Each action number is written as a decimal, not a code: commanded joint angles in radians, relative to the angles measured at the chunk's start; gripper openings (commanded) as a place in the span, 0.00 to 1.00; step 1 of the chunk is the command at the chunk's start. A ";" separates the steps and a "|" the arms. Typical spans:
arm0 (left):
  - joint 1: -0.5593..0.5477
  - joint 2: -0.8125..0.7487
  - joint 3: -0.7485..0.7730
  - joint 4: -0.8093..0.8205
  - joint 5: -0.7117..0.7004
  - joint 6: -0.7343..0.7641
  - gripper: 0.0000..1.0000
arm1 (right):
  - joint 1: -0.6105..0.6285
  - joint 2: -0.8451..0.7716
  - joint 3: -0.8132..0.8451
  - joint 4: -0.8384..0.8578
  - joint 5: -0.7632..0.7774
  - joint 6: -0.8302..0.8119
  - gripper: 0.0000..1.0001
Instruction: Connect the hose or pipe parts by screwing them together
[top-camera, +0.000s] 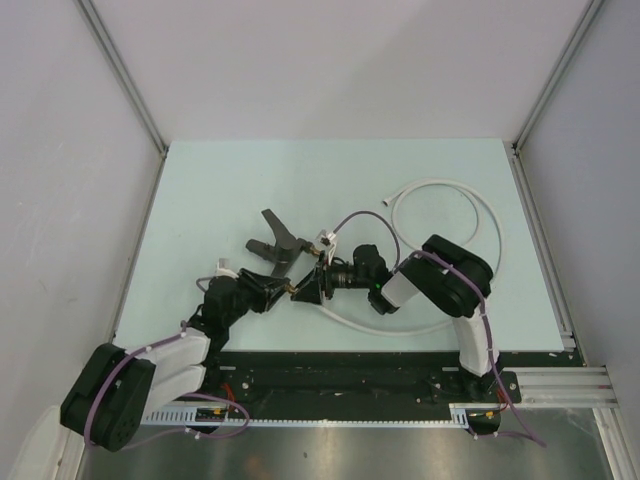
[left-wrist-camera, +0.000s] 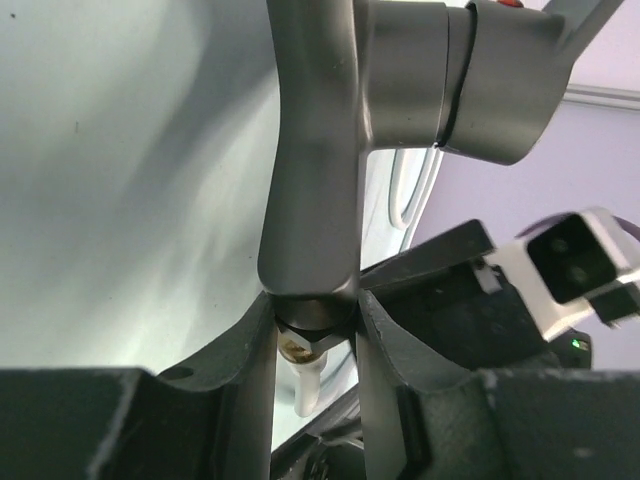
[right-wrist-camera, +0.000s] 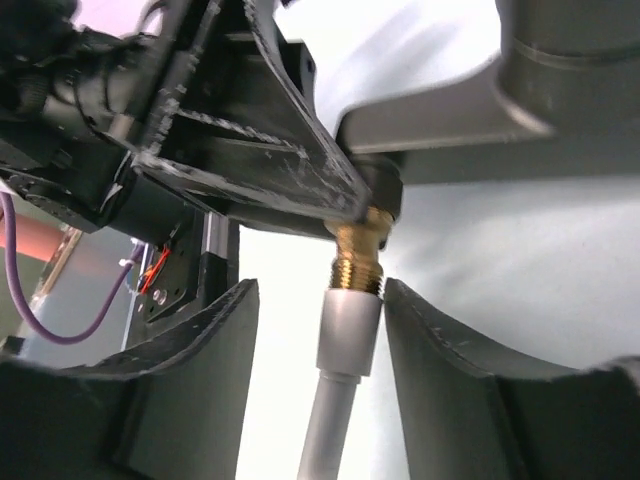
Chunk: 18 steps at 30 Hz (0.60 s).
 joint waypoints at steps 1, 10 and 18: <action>-0.015 0.024 -0.004 0.077 0.033 0.033 0.01 | -0.007 -0.155 -0.037 -0.006 0.073 -0.142 0.62; -0.015 0.025 0.001 0.068 0.033 0.010 0.00 | 0.221 -0.418 -0.043 -0.610 0.695 -0.707 0.73; -0.015 0.032 0.015 0.048 0.037 0.002 0.01 | 0.471 -0.353 0.000 -0.640 1.145 -1.125 0.75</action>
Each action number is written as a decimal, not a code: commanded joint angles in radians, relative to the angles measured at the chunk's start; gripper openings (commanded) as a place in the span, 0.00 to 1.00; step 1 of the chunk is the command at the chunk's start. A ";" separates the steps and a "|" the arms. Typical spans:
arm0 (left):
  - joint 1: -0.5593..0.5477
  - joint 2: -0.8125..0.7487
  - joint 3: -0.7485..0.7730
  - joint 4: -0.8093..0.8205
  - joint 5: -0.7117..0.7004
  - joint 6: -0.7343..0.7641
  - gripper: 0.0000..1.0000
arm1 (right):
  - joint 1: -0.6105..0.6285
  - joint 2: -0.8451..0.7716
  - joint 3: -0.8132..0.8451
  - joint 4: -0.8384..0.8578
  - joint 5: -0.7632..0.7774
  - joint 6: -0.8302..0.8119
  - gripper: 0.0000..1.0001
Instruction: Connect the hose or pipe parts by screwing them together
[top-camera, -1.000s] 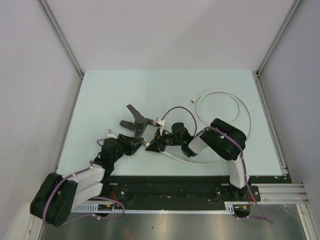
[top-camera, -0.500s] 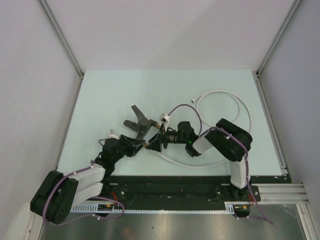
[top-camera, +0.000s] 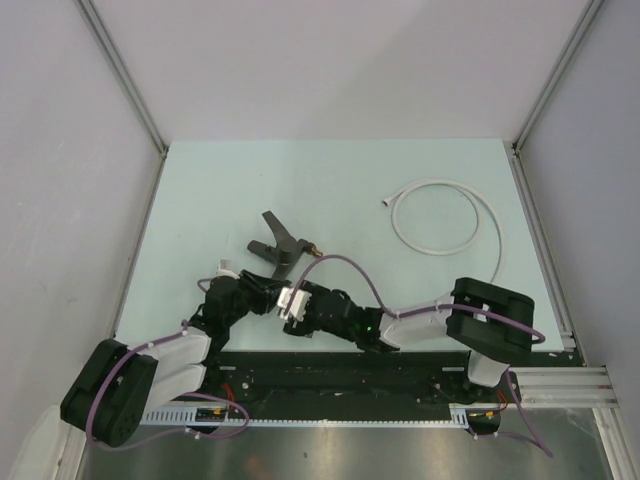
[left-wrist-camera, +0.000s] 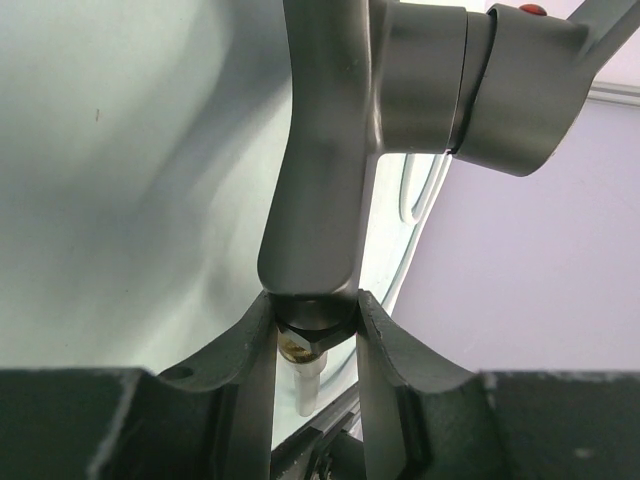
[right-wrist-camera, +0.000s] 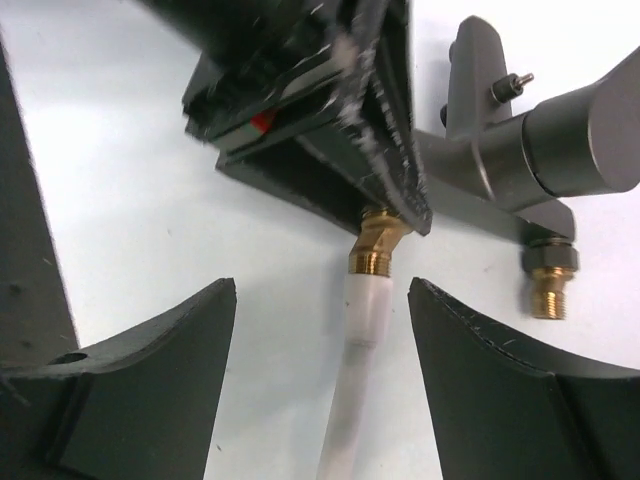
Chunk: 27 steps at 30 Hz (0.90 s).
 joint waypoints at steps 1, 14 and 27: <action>-0.011 -0.006 0.015 0.046 0.022 0.004 0.00 | 0.064 0.067 0.061 -0.066 0.342 -0.257 0.74; -0.011 -0.050 0.009 0.014 0.025 -0.016 0.00 | 0.139 0.300 0.175 0.005 0.536 -0.408 0.61; -0.011 -0.078 -0.002 0.010 0.025 0.013 0.00 | 0.052 0.250 0.195 -0.073 0.308 -0.170 0.00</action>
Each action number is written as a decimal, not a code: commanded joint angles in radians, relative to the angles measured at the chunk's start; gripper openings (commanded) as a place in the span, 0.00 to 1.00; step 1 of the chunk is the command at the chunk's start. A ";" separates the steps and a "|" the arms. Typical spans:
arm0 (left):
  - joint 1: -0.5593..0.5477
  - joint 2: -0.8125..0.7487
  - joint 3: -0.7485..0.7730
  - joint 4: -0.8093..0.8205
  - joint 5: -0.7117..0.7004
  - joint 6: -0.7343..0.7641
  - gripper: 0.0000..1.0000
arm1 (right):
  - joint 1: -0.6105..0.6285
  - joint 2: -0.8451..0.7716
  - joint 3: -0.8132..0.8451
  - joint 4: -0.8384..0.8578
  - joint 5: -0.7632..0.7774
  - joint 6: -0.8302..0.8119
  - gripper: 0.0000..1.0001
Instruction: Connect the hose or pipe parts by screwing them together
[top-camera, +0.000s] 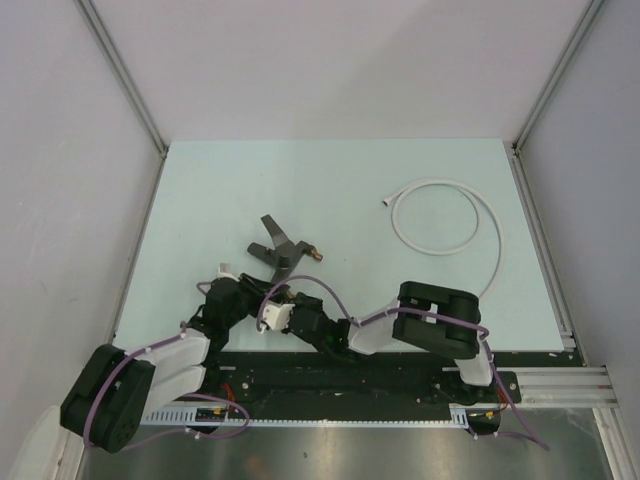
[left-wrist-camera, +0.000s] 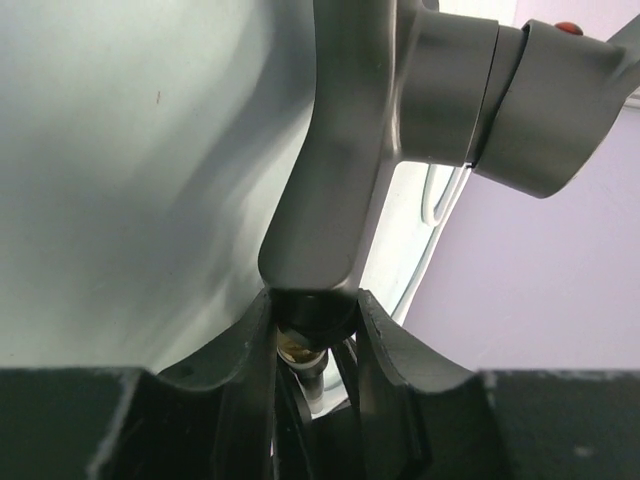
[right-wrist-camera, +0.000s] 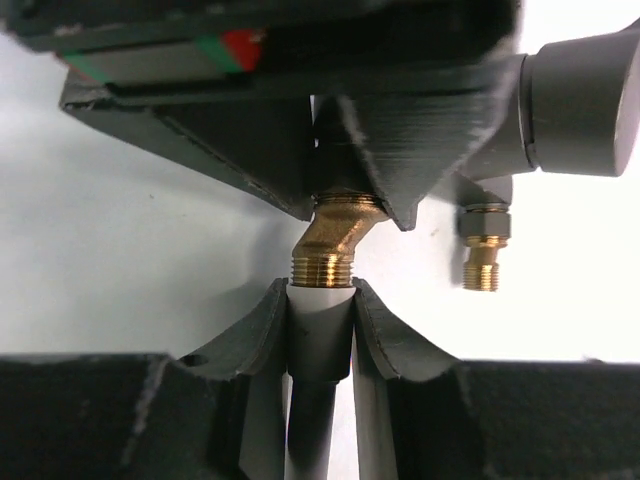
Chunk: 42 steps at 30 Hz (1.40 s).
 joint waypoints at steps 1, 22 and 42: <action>-0.008 -0.050 0.000 0.090 0.022 0.016 0.00 | -0.090 -0.081 0.032 -0.074 -0.247 0.193 0.00; -0.012 -0.107 -0.007 0.115 -0.061 0.124 0.00 | -0.574 0.053 0.050 0.486 -1.551 1.255 0.12; -0.012 -0.032 0.037 0.112 -0.037 0.105 0.00 | -0.314 -0.302 0.034 -0.332 -0.546 0.487 0.74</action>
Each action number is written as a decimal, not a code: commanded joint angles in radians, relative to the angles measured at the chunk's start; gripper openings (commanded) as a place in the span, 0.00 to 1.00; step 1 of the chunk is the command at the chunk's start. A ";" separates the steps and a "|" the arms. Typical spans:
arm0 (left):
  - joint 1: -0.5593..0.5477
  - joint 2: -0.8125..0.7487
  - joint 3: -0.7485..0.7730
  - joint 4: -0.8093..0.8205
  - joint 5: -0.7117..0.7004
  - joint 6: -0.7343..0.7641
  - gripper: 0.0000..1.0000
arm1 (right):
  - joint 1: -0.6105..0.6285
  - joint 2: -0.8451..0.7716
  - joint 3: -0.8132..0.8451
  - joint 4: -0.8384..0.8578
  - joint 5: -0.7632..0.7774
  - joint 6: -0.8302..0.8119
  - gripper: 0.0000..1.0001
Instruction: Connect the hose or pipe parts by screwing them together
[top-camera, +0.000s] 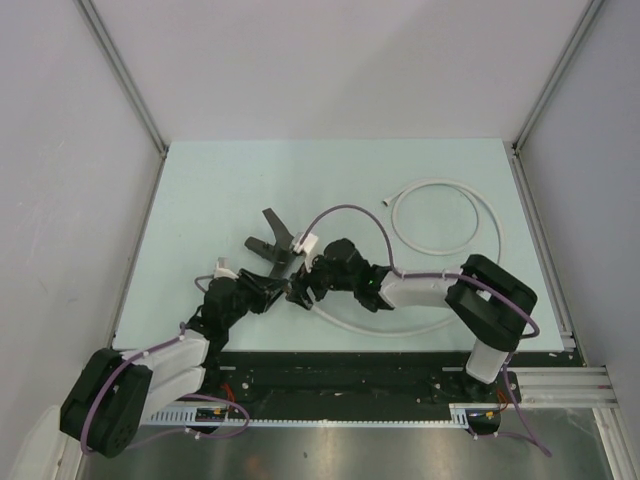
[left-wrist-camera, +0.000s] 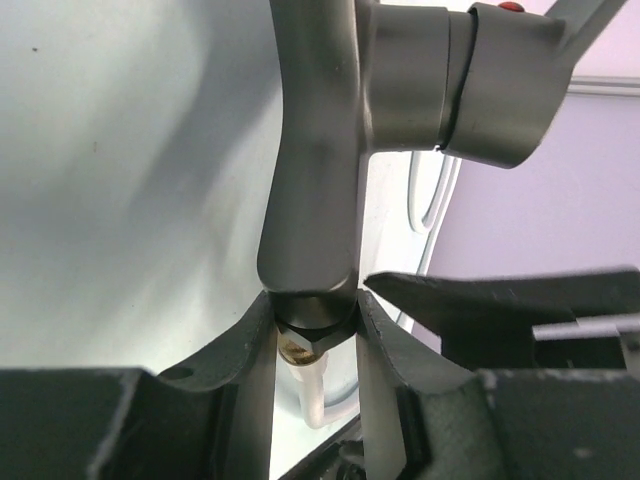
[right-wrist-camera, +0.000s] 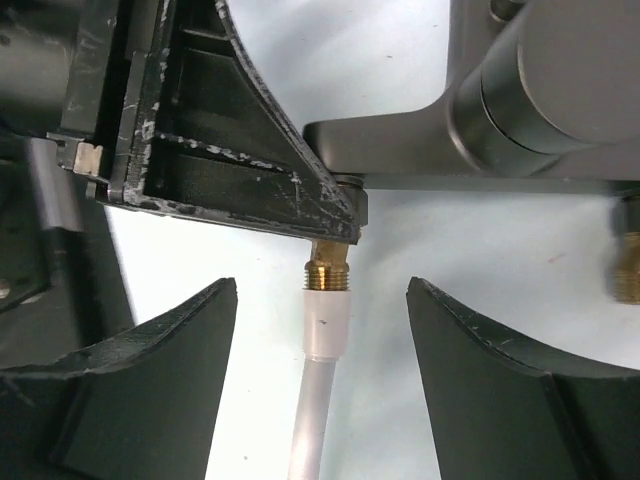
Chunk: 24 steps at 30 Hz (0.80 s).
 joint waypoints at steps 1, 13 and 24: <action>-0.005 0.006 0.037 0.060 0.014 0.023 0.00 | 0.168 -0.056 0.021 -0.141 0.537 -0.281 0.74; -0.005 -0.026 0.025 0.054 0.036 -0.011 0.00 | 0.387 0.104 0.021 -0.001 1.036 -0.588 0.71; -0.005 -0.023 0.028 0.041 0.051 -0.010 0.00 | 0.466 0.283 0.019 0.302 1.240 -0.774 0.52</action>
